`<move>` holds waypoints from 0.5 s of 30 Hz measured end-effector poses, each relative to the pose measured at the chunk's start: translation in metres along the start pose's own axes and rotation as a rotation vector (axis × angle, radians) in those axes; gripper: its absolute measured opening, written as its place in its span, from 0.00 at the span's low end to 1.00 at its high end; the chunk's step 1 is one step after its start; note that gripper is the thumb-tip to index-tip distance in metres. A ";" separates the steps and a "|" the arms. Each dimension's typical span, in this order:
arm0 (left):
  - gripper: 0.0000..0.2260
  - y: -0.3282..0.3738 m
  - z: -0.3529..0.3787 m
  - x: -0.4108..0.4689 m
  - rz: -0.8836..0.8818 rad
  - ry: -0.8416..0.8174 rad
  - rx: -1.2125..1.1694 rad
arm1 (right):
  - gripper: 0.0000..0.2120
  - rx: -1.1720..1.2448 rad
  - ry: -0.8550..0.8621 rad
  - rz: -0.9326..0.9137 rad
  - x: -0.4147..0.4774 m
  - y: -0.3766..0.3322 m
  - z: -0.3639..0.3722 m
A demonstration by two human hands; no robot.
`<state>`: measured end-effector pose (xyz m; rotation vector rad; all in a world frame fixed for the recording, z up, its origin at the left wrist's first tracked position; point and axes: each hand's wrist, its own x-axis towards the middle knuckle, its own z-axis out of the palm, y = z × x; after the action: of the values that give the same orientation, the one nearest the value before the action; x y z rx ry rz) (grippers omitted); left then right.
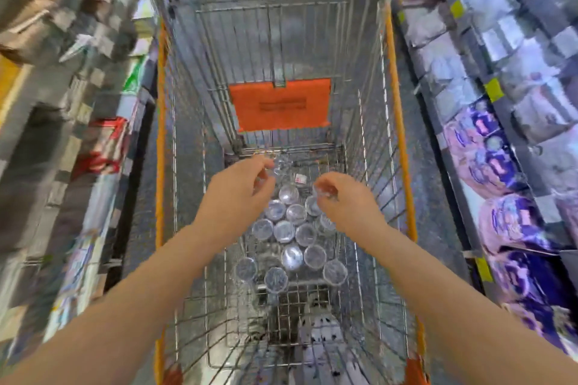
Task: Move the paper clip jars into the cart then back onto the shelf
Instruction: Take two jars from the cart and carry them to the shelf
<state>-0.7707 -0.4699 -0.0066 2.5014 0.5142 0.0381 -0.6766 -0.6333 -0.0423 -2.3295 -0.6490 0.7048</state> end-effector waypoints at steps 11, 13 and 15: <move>0.20 -0.065 0.130 0.008 -0.242 -0.066 0.045 | 0.23 -0.186 -0.219 0.148 0.040 0.068 0.114; 0.22 -0.080 0.155 0.001 -0.273 -0.093 0.026 | 0.26 -0.212 -0.244 0.154 0.039 0.079 0.135; 0.25 -0.095 0.179 -0.006 -0.301 -0.159 0.029 | 0.28 -0.222 -0.284 0.198 0.038 0.092 0.156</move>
<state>-0.7850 -0.4966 -0.2068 2.4029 0.8207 -0.2837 -0.7208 -0.6108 -0.2208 -2.5452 -0.6519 1.1203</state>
